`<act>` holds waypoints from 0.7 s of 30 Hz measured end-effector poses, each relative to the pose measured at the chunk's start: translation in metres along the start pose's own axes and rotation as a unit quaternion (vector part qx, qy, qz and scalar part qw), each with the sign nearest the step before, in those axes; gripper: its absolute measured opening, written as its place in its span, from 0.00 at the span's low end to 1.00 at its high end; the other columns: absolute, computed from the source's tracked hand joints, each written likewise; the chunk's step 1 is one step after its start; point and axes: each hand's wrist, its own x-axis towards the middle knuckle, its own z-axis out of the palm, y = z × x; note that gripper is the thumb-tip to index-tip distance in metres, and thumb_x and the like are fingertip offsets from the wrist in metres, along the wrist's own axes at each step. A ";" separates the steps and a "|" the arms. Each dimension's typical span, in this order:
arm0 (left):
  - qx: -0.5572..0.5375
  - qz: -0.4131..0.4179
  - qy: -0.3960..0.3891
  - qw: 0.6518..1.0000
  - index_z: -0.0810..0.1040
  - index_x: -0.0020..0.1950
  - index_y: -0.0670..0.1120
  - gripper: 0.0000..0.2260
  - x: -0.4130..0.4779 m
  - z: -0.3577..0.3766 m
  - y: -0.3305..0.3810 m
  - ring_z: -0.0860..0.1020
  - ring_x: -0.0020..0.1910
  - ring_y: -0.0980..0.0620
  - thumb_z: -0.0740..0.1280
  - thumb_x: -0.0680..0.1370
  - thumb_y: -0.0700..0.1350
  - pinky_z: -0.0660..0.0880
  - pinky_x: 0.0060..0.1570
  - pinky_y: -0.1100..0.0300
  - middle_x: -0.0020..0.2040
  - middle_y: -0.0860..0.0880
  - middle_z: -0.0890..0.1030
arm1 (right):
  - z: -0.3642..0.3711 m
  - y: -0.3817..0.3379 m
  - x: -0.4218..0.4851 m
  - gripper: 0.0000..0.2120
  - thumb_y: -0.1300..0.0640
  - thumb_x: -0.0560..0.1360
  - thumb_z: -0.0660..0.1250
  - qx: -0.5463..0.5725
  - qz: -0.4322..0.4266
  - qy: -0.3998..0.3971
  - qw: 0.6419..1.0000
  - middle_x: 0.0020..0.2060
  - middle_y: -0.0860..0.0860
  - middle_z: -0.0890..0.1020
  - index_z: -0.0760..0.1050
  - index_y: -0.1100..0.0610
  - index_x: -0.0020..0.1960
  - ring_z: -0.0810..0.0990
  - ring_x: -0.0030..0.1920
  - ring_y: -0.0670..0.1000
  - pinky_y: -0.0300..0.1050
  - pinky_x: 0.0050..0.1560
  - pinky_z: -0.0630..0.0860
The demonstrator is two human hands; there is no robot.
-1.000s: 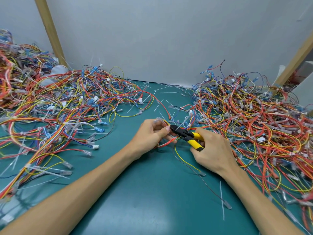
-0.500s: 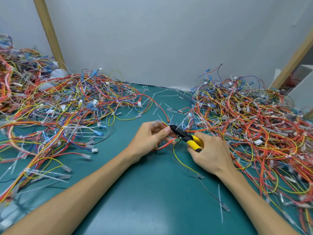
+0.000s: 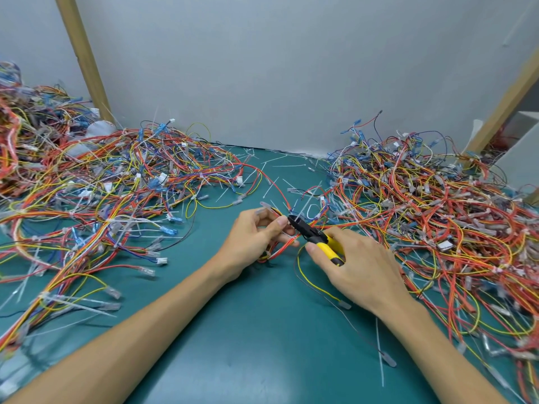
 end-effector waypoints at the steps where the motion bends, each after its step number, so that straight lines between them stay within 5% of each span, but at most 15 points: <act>1: -0.001 0.001 -0.001 1.000 0.74 0.46 0.38 0.07 0.000 0.000 0.000 0.84 0.35 0.53 0.62 0.81 0.39 0.71 0.32 0.67 0.40 0.48 0.84 | 0.000 0.001 0.000 0.25 0.28 0.73 0.50 0.004 -0.001 0.003 1.000 0.42 0.42 0.79 0.73 0.45 0.50 0.79 0.47 0.52 0.47 0.40 0.70; 5: 0.002 0.005 0.000 1.000 0.75 0.44 0.40 0.07 0.001 0.000 -0.001 0.84 0.35 0.53 0.62 0.81 0.39 0.71 0.31 0.68 0.41 0.47 0.83 | 0.001 0.002 0.000 0.27 0.27 0.72 0.49 0.016 -0.008 0.014 1.000 0.41 0.44 0.80 0.75 0.46 0.49 0.79 0.47 0.53 0.48 0.40 0.72; 12: 0.016 0.003 0.003 1.000 0.74 0.45 0.39 0.07 0.001 0.000 -0.004 0.85 0.37 0.51 0.62 0.82 0.39 0.70 0.31 0.65 0.40 0.48 0.84 | 0.002 0.000 0.001 0.29 0.30 0.74 0.49 0.095 -0.001 -0.019 0.995 0.50 0.46 0.79 0.74 0.45 0.63 0.77 0.52 0.50 0.47 0.50 0.70; 18: 0.019 0.005 0.003 1.000 0.75 0.44 0.40 0.07 0.000 0.001 -0.003 0.84 0.35 0.53 0.62 0.81 0.39 0.71 0.30 0.67 0.39 0.49 0.84 | 0.005 -0.006 -0.003 0.26 0.29 0.75 0.44 0.021 0.005 0.019 1.000 0.35 0.45 0.76 0.69 0.48 0.43 0.75 0.39 0.53 0.47 0.36 0.65; 21: 0.024 0.002 0.002 1.000 0.75 0.44 0.40 0.07 0.000 0.001 -0.003 0.85 0.36 0.52 0.62 0.81 0.40 0.72 0.35 0.61 0.40 0.49 0.84 | 0.006 -0.005 -0.002 0.26 0.29 0.75 0.46 0.003 0.007 0.034 0.999 0.30 0.46 0.73 0.67 0.49 0.39 0.71 0.34 0.53 0.48 0.34 0.63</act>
